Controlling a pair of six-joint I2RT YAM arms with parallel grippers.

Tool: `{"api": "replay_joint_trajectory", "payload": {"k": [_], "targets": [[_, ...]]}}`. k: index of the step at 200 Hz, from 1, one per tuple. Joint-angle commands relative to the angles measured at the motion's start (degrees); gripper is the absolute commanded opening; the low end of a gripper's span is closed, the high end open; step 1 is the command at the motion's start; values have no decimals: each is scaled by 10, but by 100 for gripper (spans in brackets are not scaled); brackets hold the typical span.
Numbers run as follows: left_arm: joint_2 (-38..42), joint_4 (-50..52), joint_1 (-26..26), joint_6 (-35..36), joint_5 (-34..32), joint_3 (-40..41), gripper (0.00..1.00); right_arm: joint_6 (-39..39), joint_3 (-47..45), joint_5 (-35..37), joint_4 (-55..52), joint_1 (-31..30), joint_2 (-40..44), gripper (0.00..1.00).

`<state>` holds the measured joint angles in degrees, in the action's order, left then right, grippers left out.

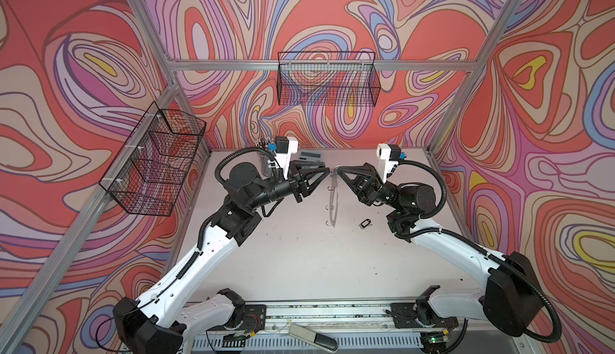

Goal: Attach keys to a key ring
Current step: Pass the keyring.

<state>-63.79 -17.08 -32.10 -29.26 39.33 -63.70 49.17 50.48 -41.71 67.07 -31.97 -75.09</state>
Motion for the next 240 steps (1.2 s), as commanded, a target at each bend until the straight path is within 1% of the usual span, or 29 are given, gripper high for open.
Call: {"api": "replay_joint_trajectory", "payload": {"k": [1, 77, 122, 171, 196, 209, 229, 240], "targets": [[0, -36, -4, -14, 24, 0, 35, 2, -7, 15, 7, -4, 17, 0], [-12, -27, -16, -8, 32, -16, 35, -29, -10, 23, -29, -13, 29, 0], [-9, -22, -17, -1, 22, -13, 36, -59, -11, 28, -61, -18, 43, 0], [-23, -15, -28, 1, 30, -32, 33, -69, -17, 28, -67, -21, 48, 0], [-23, -8, -31, 7, 30, -31, 25, -72, -18, 29, -70, -21, 51, 0], [-21, -6, -32, 9, 30, -31, 18, -73, -19, 30, -71, -21, 52, 0], [-19, 1, -33, 16, 26, -31, 16, -75, -20, 31, -72, -21, 54, 0], [-17, 6, -33, 20, 23, -31, 9, -75, -20, 30, -72, -21, 55, 0]]}}
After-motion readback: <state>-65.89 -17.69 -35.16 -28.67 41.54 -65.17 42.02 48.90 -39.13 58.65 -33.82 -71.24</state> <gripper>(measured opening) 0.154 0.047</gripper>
